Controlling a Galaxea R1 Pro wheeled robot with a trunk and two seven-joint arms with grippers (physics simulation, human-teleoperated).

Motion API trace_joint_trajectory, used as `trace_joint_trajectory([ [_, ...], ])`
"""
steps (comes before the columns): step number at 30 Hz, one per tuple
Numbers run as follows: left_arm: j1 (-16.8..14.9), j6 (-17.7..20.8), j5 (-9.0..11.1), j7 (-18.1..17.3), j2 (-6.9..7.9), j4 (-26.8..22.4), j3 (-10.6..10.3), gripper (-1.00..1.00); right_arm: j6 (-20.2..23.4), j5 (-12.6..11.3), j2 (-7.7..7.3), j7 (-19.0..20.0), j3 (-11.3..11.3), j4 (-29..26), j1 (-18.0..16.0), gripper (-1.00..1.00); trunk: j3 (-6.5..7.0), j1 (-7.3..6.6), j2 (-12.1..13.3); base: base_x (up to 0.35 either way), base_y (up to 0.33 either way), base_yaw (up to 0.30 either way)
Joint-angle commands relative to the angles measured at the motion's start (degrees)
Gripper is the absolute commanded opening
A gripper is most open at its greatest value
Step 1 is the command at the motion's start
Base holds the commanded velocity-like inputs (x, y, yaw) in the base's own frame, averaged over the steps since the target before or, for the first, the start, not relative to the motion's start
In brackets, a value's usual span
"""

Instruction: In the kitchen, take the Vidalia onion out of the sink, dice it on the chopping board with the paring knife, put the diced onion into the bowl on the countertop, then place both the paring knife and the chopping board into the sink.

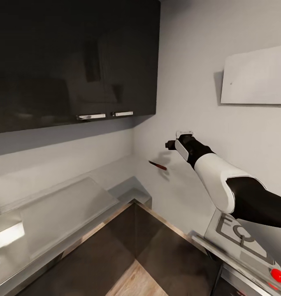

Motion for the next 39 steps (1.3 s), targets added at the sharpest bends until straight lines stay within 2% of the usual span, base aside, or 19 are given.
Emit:
trace_joint_trajectory([
  [1, 0.03, -0.11, 0.6, -0.04, 0.07, -0.04, -0.34, 1.0, 0.31, -0.21, 0.01, -0.25, 0.2, -0.08, 0.01, 1.0, -0.01, 0.02, -0.03, 0.0, 0.0, 0.0],
  [13, 0.03, -0.11, 0.6, -0.04, 0.06, -0.04, -0.34, 1.0, 0.31, -0.21, 0.01, -0.25, 0.16, -0.08, 0.02, 1.0, -0.01, 0.02, -0.03, 0.199, -0.007, 0.0],
  [30, 0.03, -0.11, 0.6, -0.04, 0.06, 0.04, -0.34, 1.0, 0.31, -0.21, 0.01, -0.25, 0.17, -0.08, 0.03, 1.0, -0.01, 0.02, -0.03, 0.255, -0.126, 0.0],
  [39, 0.03, -0.11, 0.6, -0.04, 0.13, 0.04, -0.34, 1.0, 0.31, -0.21, -0.06, -0.25, 0.13, -0.08, 0.04, 1.0, -0.01, 0.02, -0.03, 0.135, 0.074, 0.0],
])
